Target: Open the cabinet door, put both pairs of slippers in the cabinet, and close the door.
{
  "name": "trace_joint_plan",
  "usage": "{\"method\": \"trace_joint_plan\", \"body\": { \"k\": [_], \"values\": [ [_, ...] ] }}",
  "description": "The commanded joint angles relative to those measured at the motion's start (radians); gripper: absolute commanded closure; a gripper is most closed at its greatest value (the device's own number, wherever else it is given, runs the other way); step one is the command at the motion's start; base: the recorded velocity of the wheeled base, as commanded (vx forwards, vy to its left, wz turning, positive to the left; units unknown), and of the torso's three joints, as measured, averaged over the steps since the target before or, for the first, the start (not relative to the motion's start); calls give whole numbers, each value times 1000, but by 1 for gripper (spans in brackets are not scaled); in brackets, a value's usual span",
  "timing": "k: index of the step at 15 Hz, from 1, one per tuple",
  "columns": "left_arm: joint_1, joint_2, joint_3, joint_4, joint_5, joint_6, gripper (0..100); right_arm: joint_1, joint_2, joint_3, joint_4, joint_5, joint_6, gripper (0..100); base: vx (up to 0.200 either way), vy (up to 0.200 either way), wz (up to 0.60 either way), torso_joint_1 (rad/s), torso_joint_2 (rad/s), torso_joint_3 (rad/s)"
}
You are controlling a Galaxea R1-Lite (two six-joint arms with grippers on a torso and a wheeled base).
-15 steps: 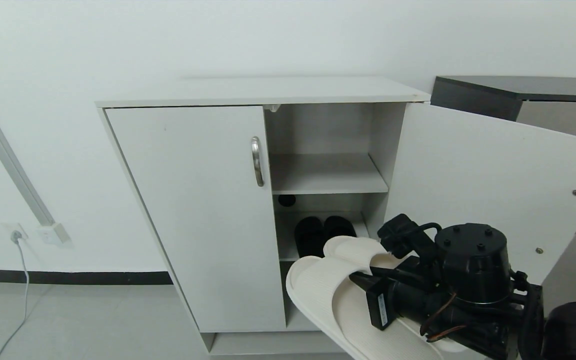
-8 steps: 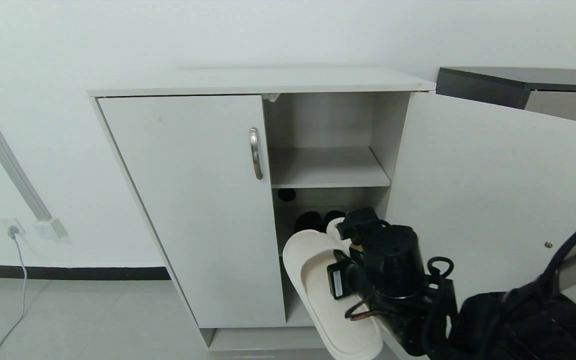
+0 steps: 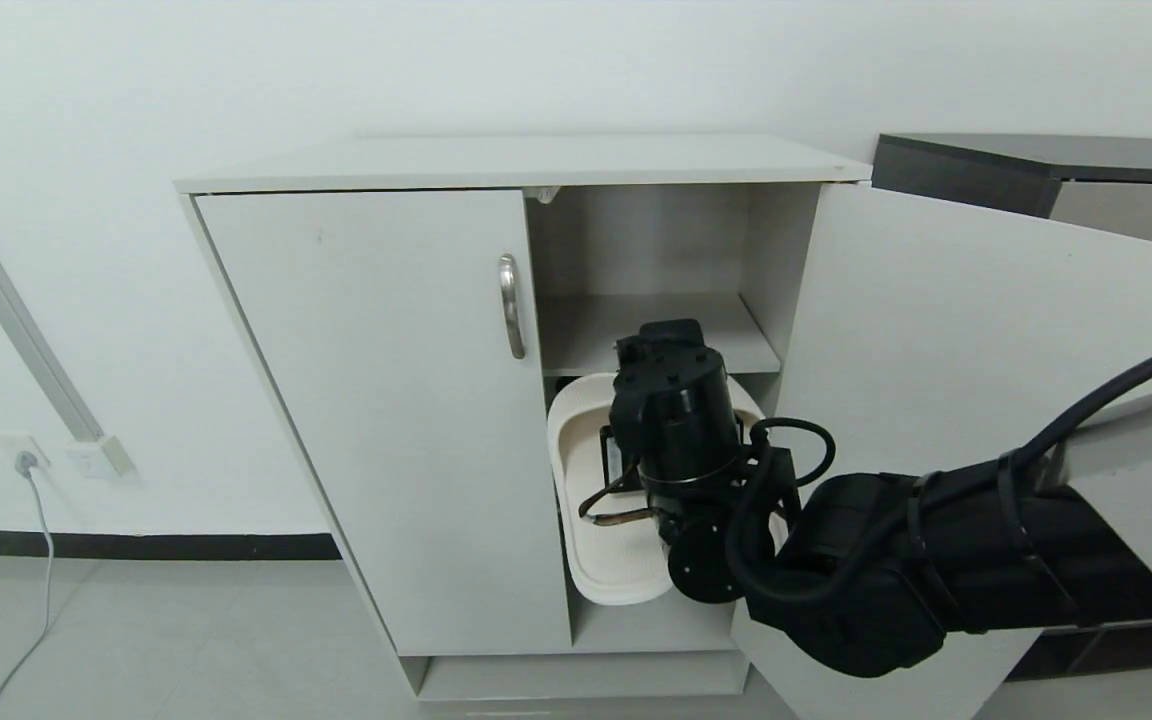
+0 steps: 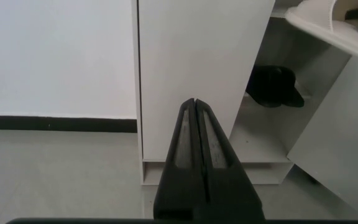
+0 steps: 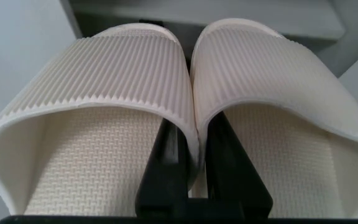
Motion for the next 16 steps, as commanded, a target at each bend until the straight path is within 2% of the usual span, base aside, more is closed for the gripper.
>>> {"method": "trace_joint_plan", "body": {
  "k": [1,6,11,16],
  "values": [
    [0,1,0,0,0,-1,100,-4,-20,-28,2,-5,-21,100,0,0,0,0,0,0],
    [0,1,0,0,3,-2,100,-50,-29,-18,3,-8,-49,100,0,0,0,0,0,0],
    [0,0,0,0,3,-2,100,-55,-31,-7,-3,-8,-46,100,0,0,0,0,0,0],
    [0,1,0,0,3,-2,100,-55,-37,-1,-4,-8,-44,100,200,0,0,4,2,2]
  ]
}}
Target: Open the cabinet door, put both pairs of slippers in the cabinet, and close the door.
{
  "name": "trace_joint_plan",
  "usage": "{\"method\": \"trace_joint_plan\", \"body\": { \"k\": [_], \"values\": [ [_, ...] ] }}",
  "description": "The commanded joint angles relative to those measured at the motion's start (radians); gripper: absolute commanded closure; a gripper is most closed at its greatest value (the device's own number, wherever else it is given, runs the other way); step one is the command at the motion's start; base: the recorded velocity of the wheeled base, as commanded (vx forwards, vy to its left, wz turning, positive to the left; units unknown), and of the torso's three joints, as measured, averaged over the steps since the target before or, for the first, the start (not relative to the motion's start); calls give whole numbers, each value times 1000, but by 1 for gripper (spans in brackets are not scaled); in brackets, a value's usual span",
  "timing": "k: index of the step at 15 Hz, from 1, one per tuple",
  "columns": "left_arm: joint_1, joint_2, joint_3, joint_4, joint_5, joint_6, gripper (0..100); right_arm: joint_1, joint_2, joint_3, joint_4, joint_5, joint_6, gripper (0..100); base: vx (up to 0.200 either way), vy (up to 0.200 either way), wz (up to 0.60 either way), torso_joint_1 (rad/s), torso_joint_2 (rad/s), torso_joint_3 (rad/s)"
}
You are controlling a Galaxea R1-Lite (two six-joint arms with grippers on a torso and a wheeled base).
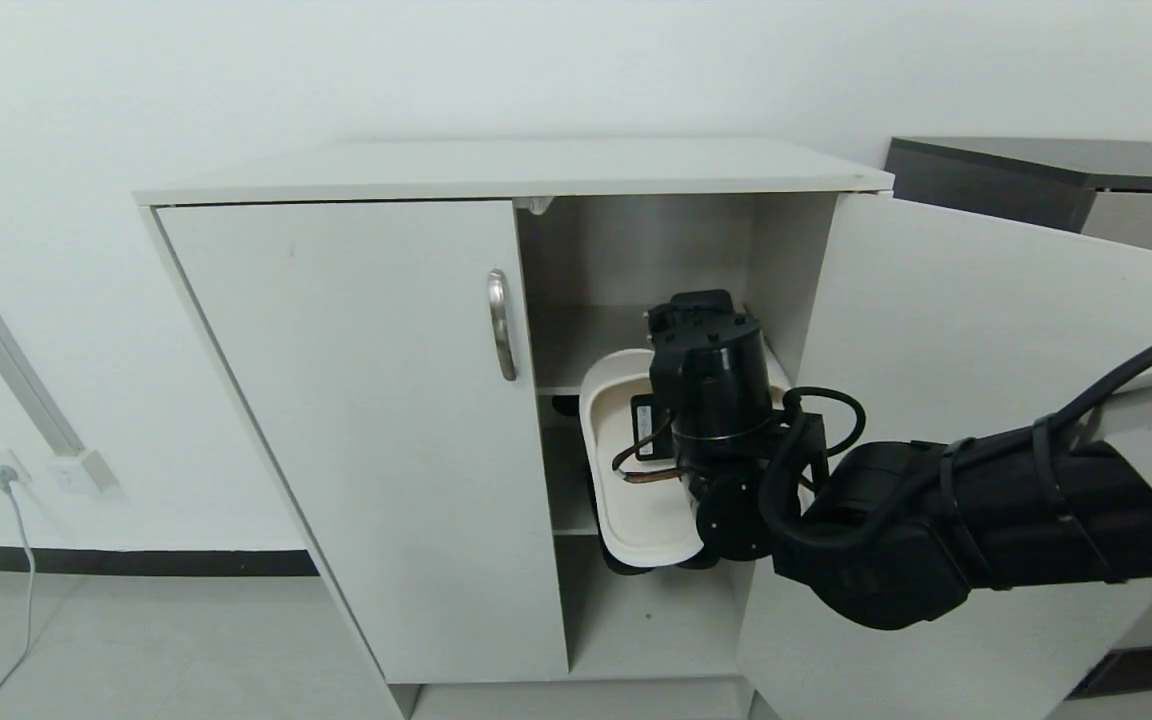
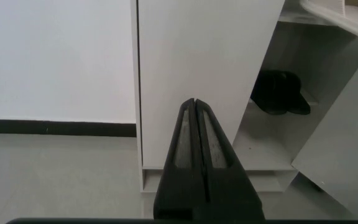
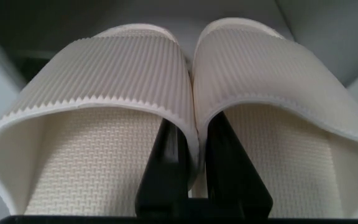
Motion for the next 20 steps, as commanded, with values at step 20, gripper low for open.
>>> {"method": "trace_joint_plan", "body": {
  "k": [20],
  "values": [
    [0,0,0,0,5,-3,100,-122,211,-407,182,94,-4,100,50,0,0,1,1,0]
  ]
}}
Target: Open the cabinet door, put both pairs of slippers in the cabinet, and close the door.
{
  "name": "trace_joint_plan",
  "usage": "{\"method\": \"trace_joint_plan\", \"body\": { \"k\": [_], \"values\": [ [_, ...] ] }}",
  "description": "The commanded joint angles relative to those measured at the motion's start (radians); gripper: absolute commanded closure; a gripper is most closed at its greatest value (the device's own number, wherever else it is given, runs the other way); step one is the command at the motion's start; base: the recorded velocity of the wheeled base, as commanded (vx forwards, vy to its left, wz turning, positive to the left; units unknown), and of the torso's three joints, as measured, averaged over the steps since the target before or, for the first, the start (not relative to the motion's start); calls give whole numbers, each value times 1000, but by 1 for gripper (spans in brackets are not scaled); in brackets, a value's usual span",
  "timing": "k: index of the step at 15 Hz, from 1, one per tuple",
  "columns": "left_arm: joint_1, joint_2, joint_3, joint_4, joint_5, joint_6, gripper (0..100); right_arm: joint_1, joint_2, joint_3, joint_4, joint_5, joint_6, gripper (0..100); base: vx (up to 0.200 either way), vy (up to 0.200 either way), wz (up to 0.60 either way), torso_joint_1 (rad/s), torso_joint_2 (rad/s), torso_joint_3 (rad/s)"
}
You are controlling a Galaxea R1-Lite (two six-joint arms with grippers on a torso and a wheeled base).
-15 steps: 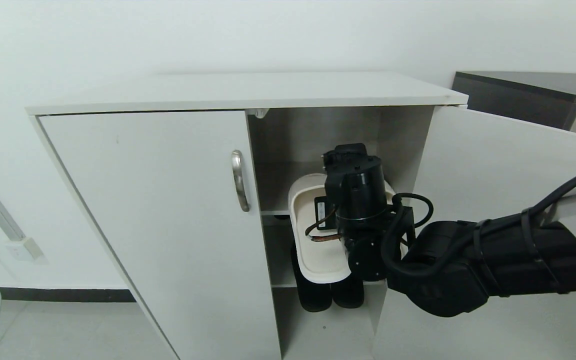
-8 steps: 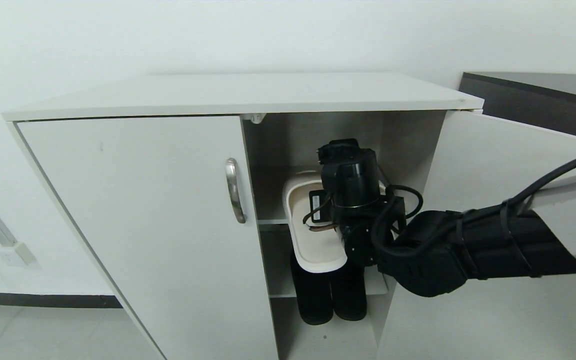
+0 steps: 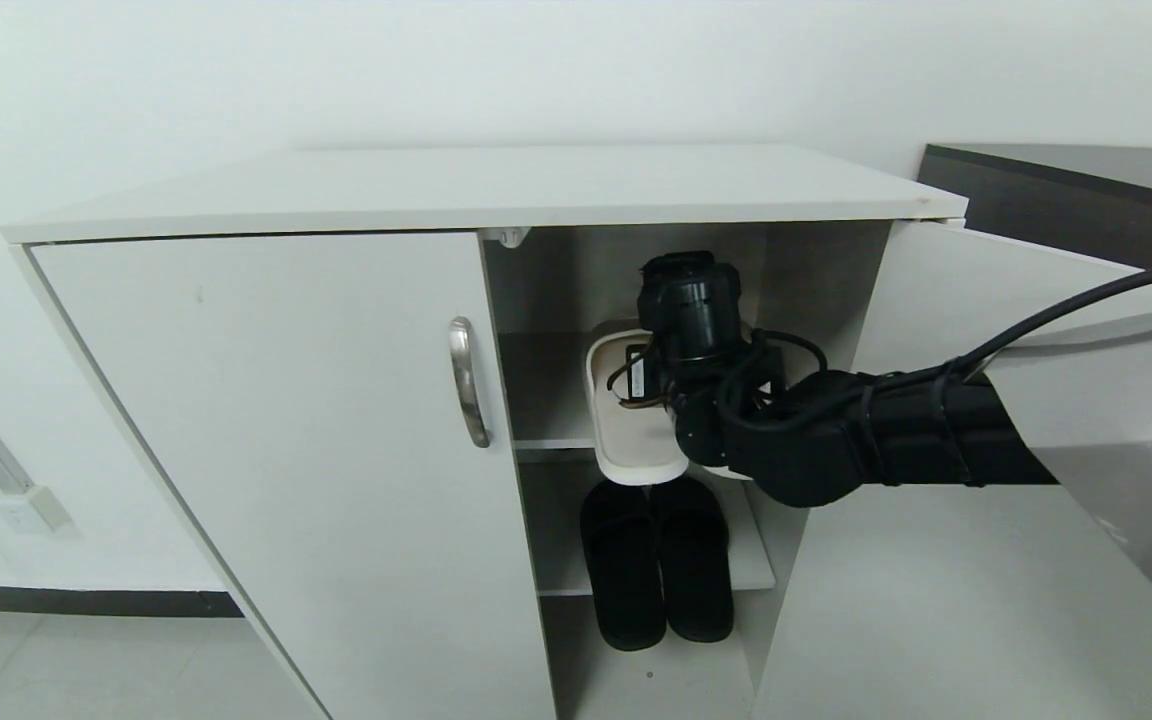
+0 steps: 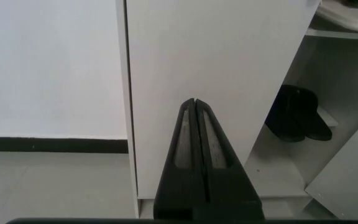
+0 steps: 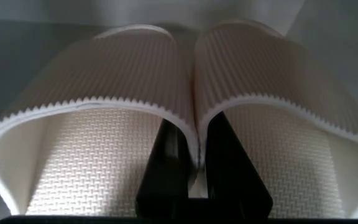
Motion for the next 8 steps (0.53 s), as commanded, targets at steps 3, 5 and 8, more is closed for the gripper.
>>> {"method": "trace_joint_plan", "body": {
  "k": [3,5,8],
  "values": [
    [0,0,0,0,0,0,100,-21,64,-88,22,0,0,100,0,0,0,0,0,0],
    [0,1,0,0,0,0,100,-27,74,-97,25,0,2,100,0,0,0,0,0,0],
    [0,0,0,0,0,0,100,-32,84,-97,25,0,5,100,0,0,0,0,0,0]
  ]
}}
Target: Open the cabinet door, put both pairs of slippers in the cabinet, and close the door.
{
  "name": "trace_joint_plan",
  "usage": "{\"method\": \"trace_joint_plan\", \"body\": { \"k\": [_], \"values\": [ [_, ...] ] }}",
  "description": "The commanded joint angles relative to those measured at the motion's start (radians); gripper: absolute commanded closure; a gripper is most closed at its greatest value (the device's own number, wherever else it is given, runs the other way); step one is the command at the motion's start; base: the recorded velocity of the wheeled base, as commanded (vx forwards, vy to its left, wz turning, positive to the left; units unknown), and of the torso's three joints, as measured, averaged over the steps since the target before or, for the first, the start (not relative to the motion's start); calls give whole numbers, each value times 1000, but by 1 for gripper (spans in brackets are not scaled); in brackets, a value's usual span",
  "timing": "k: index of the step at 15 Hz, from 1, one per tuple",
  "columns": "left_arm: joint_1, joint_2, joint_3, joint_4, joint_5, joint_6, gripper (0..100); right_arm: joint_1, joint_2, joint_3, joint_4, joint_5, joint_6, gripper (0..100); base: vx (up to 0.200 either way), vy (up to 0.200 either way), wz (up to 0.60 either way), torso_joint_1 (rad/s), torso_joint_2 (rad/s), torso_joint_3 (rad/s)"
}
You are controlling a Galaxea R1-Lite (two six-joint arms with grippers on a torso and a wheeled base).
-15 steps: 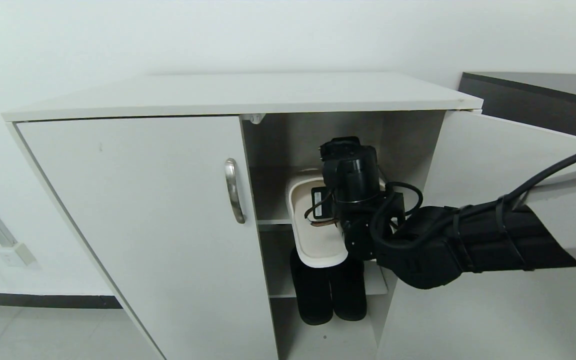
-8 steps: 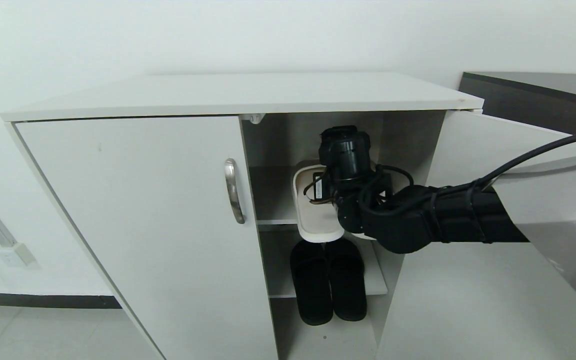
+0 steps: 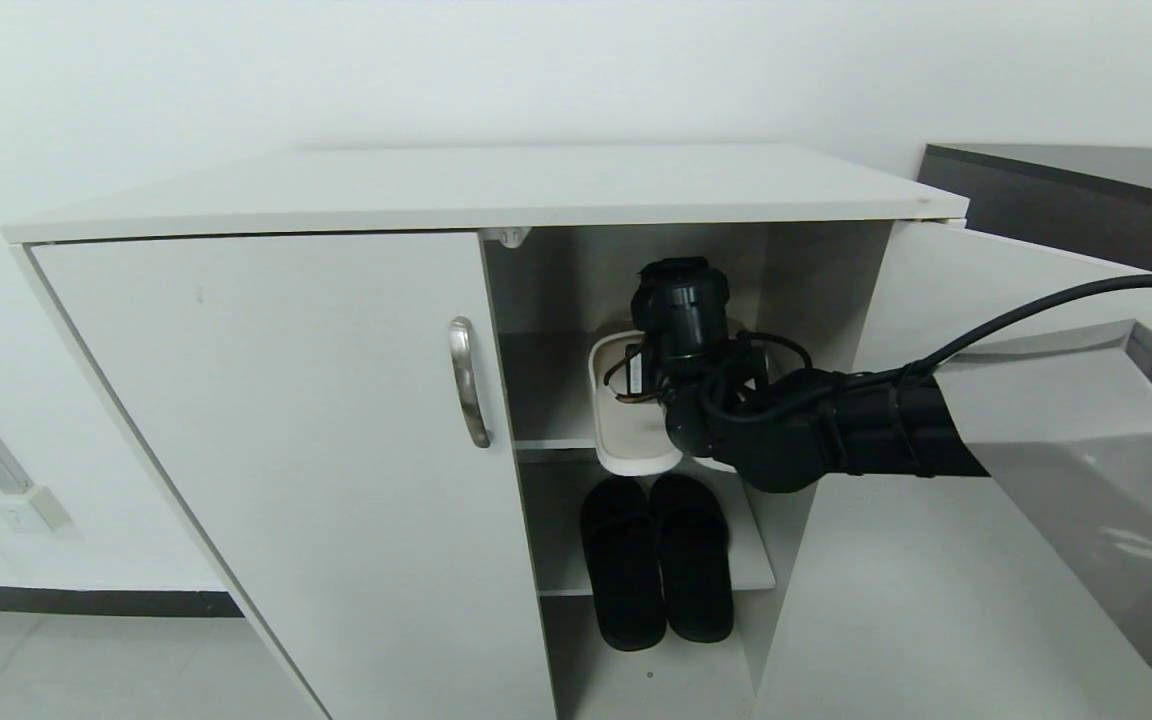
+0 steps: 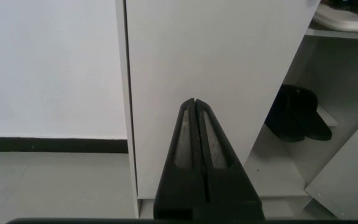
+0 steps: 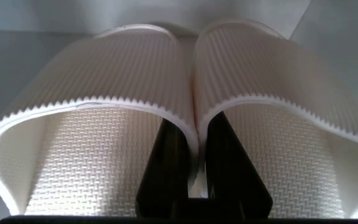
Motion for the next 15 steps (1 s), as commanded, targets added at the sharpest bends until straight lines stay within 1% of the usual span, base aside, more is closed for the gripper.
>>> {"method": "trace_joint_plan", "body": {
  "k": [1,6,7,11,13,15],
  "values": [
    [0,0,0,0,1,0,100,-3,10,-1,-1,0,1,100,0,0,0,0,0,0],
    [0,0,0,0,2,0,100,-6,17,1,1,0,1,100,0,0,0,0,0,0],
    [0,0,0,0,2,0,100,-7,17,3,2,0,1,0,0,0,0,0,0,0],
    [0,0,0,0,2,0,100,2,1,39,21,0,4,0,0,0,0,0,0,0],
    [0,0,0,0,19,-2,100,14,-29,85,16,0,7,0,0,0,0,0,0,0],
    [0,0,0,0,21,-2,100,20,-59,121,12,0,8,0,0,0,0,0,0,0]
  ]
}}
